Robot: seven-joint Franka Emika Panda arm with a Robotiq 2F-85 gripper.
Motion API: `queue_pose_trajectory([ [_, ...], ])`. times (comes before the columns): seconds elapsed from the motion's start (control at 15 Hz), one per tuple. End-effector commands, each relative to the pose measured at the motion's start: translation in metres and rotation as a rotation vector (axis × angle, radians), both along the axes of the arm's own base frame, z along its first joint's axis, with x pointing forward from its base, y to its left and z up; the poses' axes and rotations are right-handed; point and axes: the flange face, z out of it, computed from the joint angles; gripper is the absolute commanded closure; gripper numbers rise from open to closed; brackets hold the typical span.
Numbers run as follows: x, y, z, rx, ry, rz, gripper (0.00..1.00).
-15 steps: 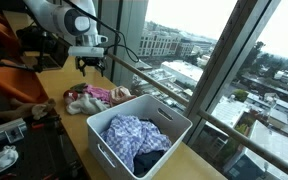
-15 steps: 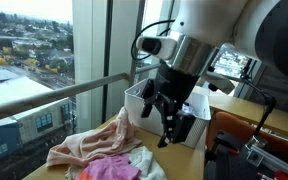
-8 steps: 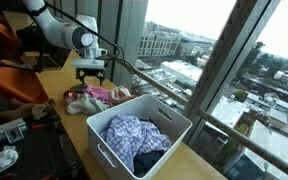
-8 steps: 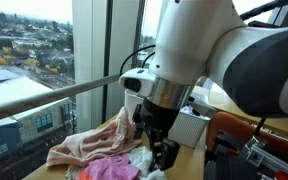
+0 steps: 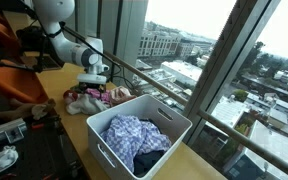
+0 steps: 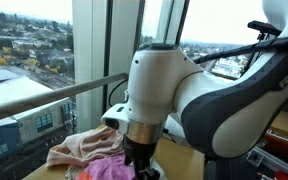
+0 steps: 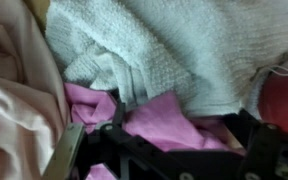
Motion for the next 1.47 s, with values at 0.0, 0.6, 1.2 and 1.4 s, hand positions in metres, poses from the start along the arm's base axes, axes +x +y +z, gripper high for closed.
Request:
queue_pose_trajectory([
  [0.0, 0.015, -0.008, -0.043, -0.019, 0.048, -0.011, 0.00],
  [0.6, 0.030, -0.065, -0.076, -0.021, 0.088, -0.088, 0.71],
  [1.2, 0.061, -0.164, 0.038, -0.021, -0.050, -0.183, 0.94],
  [1.4, 0.062, -0.178, 0.100, -0.025, -0.129, -0.182, 0.94],
])
